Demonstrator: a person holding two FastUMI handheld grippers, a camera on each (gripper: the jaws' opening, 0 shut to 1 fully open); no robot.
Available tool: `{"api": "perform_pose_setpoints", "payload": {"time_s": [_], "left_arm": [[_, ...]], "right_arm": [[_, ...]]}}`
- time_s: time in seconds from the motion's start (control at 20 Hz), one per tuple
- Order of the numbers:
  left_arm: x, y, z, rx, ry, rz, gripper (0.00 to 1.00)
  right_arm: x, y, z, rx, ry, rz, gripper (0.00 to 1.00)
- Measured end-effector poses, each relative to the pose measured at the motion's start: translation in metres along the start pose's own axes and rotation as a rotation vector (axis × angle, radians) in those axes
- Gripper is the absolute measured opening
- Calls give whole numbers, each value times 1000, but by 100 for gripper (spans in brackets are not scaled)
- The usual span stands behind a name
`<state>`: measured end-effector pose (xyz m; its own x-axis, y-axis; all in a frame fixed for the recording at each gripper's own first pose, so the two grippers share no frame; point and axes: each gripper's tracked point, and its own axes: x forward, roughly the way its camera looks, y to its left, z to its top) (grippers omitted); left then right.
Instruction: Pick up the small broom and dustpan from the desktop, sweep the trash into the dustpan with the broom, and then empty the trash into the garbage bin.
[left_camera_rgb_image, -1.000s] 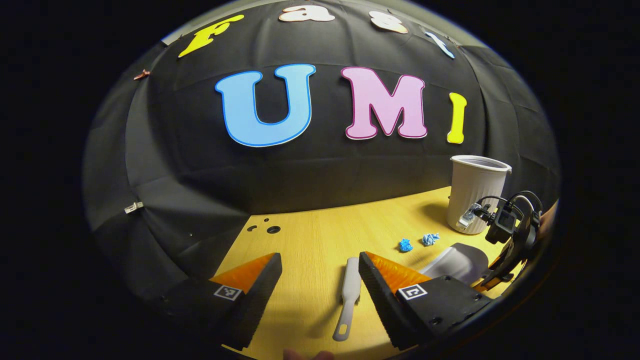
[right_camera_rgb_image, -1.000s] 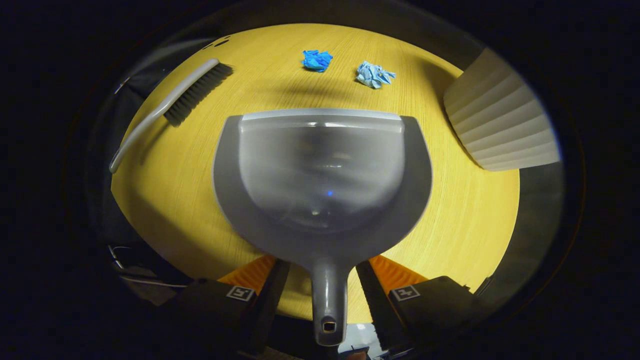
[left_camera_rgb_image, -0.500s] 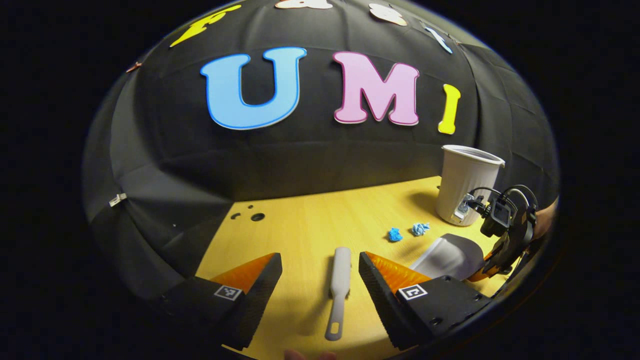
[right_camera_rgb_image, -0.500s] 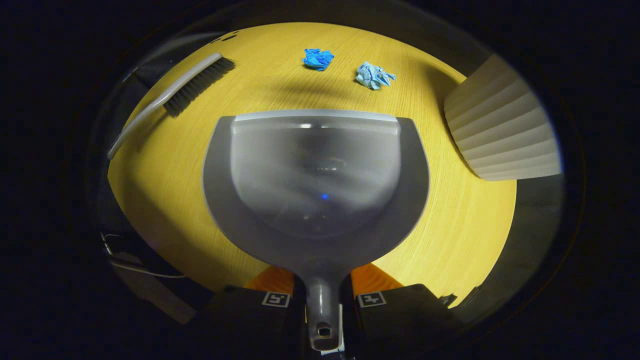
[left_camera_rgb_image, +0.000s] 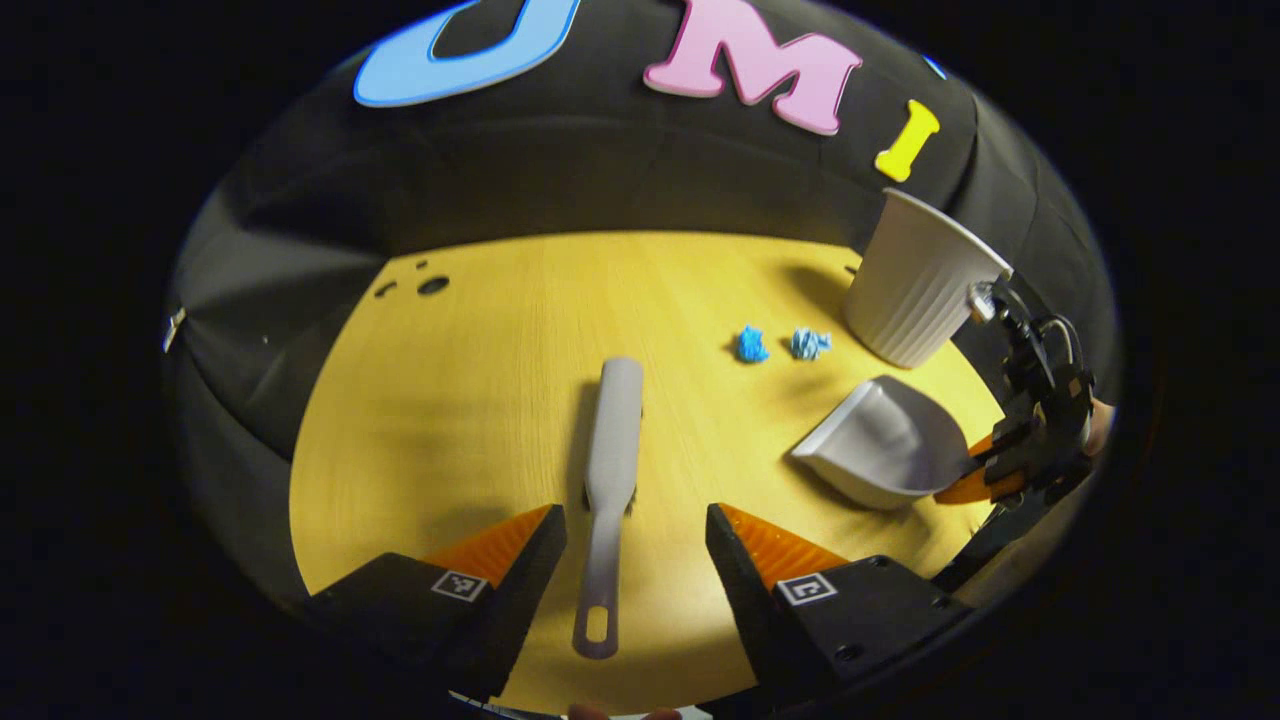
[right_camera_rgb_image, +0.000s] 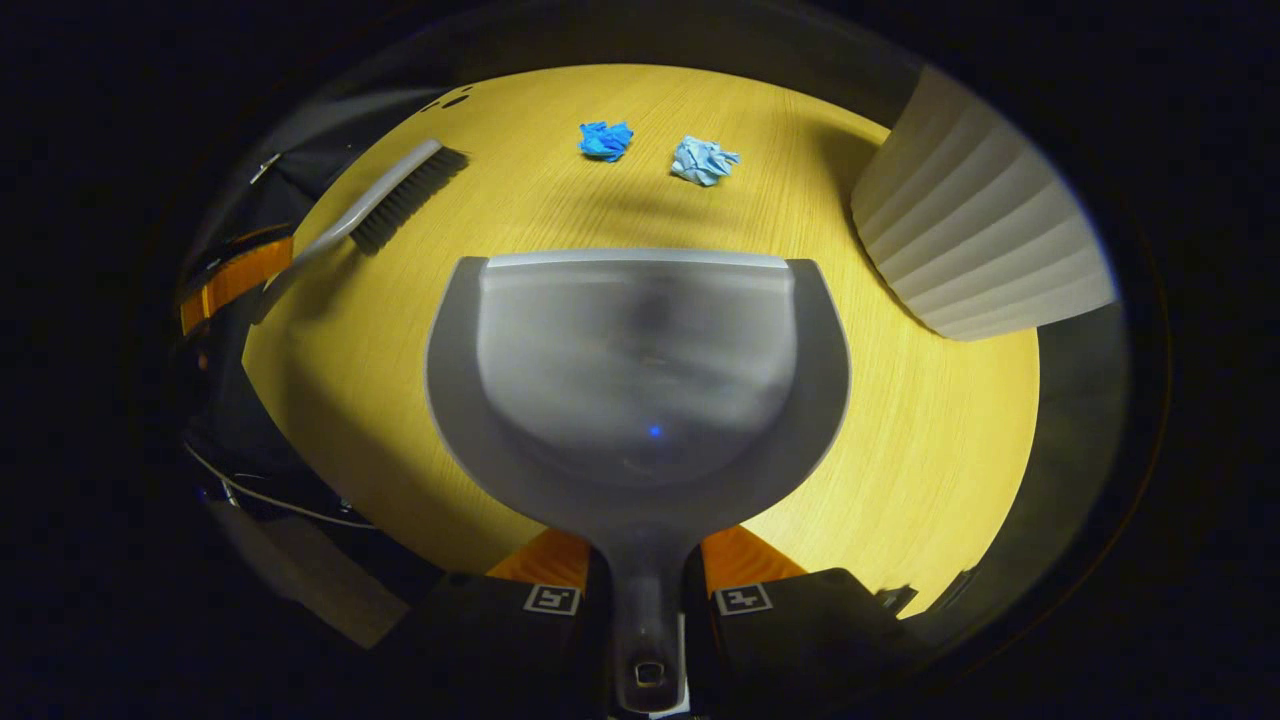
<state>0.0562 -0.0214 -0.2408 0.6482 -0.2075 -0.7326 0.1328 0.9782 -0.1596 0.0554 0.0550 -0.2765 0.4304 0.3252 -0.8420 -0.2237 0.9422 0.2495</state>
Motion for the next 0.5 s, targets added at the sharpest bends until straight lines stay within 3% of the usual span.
{"api": "perform_pose_setpoints", "payload": {"time_s": [0.4, 0.5], "left_arm": [[44, 15, -27, 32, 204, 60, 86], [53, 12, -34, 37, 263, 30, 84]], "right_arm": [[-1, -18, -6, 13, -26, 26, 34], [-2, -19, -9, 22, -31, 32, 34]]}}
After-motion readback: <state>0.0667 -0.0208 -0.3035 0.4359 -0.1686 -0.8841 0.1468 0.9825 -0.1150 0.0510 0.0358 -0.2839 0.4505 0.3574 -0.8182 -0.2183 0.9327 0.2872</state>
